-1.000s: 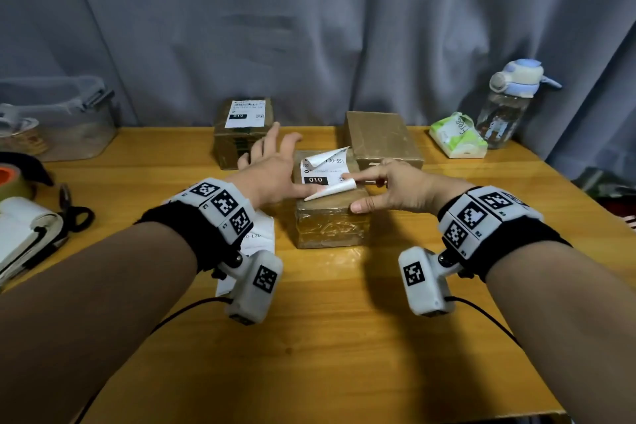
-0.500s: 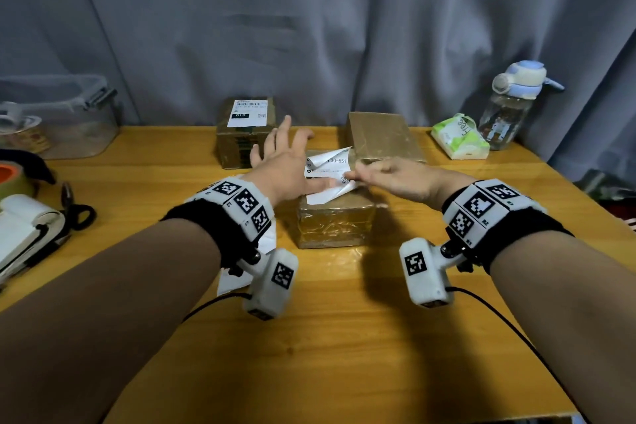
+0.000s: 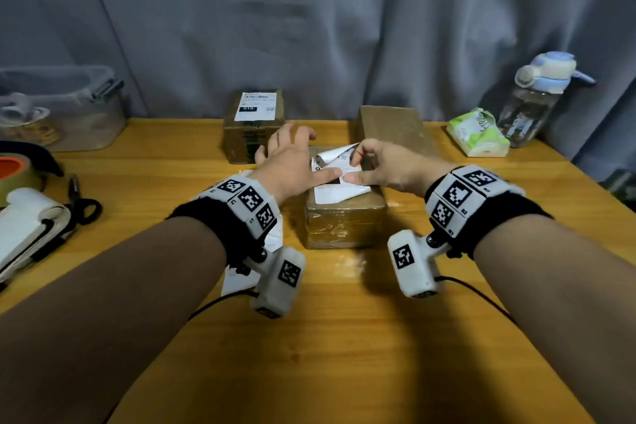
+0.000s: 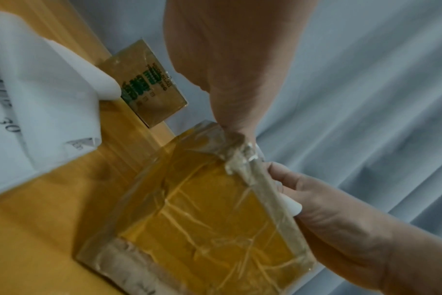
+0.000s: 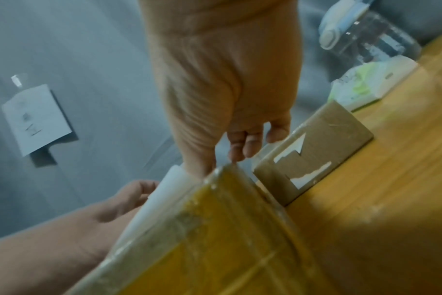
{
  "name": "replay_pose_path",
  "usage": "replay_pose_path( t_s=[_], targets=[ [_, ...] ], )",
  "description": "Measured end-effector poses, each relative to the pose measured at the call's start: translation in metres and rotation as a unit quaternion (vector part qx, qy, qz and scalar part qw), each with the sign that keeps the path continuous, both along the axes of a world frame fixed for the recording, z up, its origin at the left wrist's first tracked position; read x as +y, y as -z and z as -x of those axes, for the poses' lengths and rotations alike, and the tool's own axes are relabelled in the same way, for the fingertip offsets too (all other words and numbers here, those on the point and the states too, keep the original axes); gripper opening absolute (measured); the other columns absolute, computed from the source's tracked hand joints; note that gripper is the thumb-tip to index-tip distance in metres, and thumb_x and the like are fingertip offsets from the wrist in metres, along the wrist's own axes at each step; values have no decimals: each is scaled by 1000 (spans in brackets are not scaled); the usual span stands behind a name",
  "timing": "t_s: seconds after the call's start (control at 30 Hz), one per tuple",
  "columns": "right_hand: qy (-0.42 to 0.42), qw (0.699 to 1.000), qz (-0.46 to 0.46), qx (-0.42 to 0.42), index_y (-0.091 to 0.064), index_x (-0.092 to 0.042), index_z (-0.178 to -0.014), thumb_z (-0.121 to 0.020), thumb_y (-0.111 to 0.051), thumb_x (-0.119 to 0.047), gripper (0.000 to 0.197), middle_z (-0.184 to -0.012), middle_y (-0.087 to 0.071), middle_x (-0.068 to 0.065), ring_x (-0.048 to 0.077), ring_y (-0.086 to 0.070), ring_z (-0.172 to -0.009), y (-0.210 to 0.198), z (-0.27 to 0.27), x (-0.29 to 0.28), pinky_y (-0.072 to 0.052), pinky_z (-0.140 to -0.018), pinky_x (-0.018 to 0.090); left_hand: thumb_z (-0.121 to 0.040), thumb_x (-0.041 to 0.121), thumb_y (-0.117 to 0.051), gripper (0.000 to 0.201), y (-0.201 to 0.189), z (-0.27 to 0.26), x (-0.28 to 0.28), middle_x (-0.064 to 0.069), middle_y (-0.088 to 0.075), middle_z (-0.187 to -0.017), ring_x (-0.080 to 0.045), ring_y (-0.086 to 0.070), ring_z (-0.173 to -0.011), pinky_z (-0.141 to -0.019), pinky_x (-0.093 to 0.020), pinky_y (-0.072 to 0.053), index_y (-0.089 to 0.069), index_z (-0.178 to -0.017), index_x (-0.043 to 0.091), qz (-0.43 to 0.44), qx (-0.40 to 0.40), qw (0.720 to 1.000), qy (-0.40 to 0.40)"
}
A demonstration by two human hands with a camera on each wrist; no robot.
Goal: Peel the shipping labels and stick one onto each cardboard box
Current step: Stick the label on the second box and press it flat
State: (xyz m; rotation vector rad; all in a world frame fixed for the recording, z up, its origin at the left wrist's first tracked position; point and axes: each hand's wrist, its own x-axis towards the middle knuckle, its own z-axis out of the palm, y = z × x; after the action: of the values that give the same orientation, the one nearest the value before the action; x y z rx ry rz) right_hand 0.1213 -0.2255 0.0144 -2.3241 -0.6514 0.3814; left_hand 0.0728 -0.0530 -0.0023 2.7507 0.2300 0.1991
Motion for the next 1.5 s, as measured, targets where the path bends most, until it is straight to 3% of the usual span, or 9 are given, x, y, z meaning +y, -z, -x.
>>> replay_pose_path(
  t_s=[0.27, 0.47, 0.63, 0.77, 0.87, 0.97, 1.27, 1.37, 1.5],
  targets=[
    [-41, 993, 50, 99, -35, -33, -123, -77, -73, -42, 61, -113, -54, -1, 16, -52, -104, 7, 14, -20, -44, -93, 29, -73, 64, -60, 74, 0, 1, -2, -6, -12, -153, -28, -15, -141, -112, -48, -17, -31, -132, 30, -15, -4, 1000, 2],
    [-28, 993, -6, 116, -34, -25, -134, -84, -69, -28, 61, -95, -51, -12, 0, -48, -80, 8, 27, -23, -39, -58, 5, -74, 60, -63, 69, -6, 13, -11, -3, -22, -145, -27, -26, -133, -108, -46, -23, -33, -128, 30, -22, -1, 999, 26],
    [-15, 992, -35, 117, -33, -20, -137, -85, -67, -17, 62, -92, -49, -10, 0, -44, -72, 5, 33, -24, -33, -44, -1, -70, 66, -62, 87, -13, 29, -10, -3, 3, -158, -28, -4, -145, -115, -54, -12, -19, -139, 34, -53, 112, 990, 74],
    [-44, 990, 36, 129, -27, -34, -144, -85, -64, -36, 70, -119, -47, -5, 6, -48, -92, -2, 37, -27, -42, -62, 16, -61, 70, -66, 119, -20, 36, -5, -2, 18, -158, -28, 6, -146, -116, -55, -7, 9, -146, 35, -28, 118, 990, 72],
    [10, 999, 1, 49, -46, -26, -136, -94, -42, -50, 49, -124, -55, 1, 19, -52, -110, -3, 38, -21, -45, -81, 29, -72, 69, -57, 107, -19, 36, -7, -6, 11, -159, -29, 3, -147, -117, -53, -9, 9, -148, 32, 44, 33, 997, 45],
    [89, 992, -10, -89, -64, -23, -110, -92, -48, -49, 35, -115, -59, 7, 21, -52, -108, 7, 30, -7, -41, -99, 35, -80, 65, -51, 92, -8, 34, -16, -4, 5, -159, -27, 1, -147, -117, -53, -6, 1, -149, 30, 8, -15, 999, 35],
    [161, 983, 34, -77, -49, -29, -101, -87, -59, -41, 21, -112, -44, 3, 29, -40, -124, 20, 27, -11, -36, -106, 49, -86, 57, -48, 82, 0, 39, 8, 0, 9, -159, -23, 7, -147, -116, -54, 3, 1, -148, 35, 6, 55, 998, 27],
    [94, 979, 61, -170, -57, -24, -107, -87, -61, -25, 20, -103, -41, 1, 29, -46, -117, 8, 31, -8, -38, -104, 38, -90, 38, -53, 68, -8, 42, 2, -3, -7, -159, -22, -4, -147, -117, -48, -2, -19, -147, 26, -44, -27, 998, 47],
    [-57, 976, 68, -200, -69, -10, -105, -86, -58, -9, 22, -105, -66, 9, 28, -61, -103, 1, 48, -1, -48, -91, 35, -93, 28, -45, 30, -13, 49, -22, -7, -61, -123, -24, -57, -110, -93, -34, -46, -63, -113, 14, -107, -108, 976, 156]
  ],
)
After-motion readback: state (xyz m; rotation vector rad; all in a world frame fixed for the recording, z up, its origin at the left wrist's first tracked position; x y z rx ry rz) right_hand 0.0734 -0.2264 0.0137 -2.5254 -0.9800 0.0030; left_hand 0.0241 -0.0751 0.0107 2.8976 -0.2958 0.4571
